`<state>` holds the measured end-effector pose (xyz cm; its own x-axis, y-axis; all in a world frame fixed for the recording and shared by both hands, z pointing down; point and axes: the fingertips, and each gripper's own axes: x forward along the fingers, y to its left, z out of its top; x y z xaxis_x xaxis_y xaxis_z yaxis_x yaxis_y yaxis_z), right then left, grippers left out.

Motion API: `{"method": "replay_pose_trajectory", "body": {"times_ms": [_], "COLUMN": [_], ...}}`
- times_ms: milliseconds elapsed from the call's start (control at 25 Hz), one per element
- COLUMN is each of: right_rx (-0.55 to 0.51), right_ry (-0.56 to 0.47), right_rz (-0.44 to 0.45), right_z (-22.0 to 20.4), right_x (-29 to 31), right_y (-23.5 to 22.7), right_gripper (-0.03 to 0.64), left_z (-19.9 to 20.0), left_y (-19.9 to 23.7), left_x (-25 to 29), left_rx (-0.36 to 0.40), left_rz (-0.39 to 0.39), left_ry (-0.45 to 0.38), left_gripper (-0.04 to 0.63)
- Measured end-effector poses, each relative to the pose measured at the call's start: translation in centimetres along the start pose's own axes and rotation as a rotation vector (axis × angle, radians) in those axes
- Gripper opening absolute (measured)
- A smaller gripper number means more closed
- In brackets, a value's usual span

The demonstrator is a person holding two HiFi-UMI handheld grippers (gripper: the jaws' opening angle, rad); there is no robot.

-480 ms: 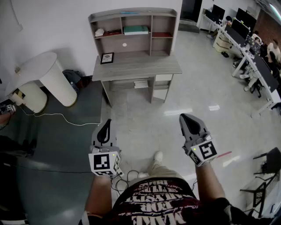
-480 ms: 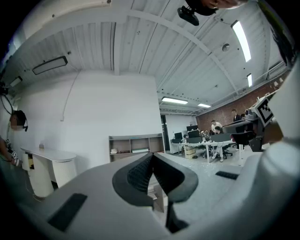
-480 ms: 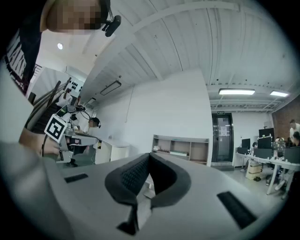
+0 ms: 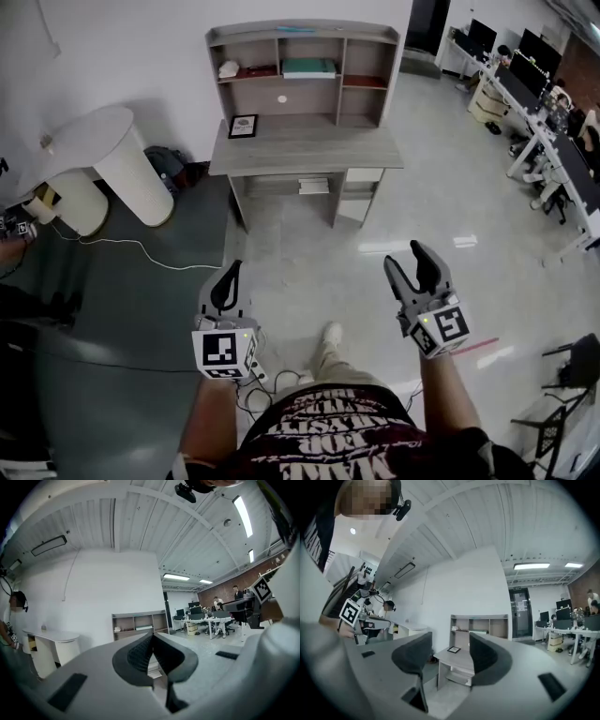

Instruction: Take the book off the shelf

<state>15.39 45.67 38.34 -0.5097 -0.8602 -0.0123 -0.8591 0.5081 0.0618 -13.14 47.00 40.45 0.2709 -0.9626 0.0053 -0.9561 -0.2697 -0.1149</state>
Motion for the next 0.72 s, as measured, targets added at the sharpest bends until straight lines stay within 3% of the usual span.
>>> {"method": "replay_pose_trajectory", "body": {"times_ms": [160, 400, 720], "right_rx": [0.005, 0.011, 0.034], "right_ry": [0.006, 0.016, 0.054], "right_rz": [0.01, 0.017, 0.042], "right_z": [-1.1, -2.6, -3.1], "right_x": [2.3, 7.2, 14.5], "right_y": [-0.7, -2.8, -8.3], "right_gripper": [0.322, 0.356, 0.362], "left_z": [-1.1, -3.6, -2.4], "left_y": [1.1, 2.6, 3.5], "left_x": [2.1, 6.8, 16.6], "left_rx": [-0.008, -0.027, -0.039], "left_rz": [0.002, 0.001, -0.004], "left_ry": [0.019, 0.06, 0.068], "left_gripper": [0.006, 0.006, 0.005]}}
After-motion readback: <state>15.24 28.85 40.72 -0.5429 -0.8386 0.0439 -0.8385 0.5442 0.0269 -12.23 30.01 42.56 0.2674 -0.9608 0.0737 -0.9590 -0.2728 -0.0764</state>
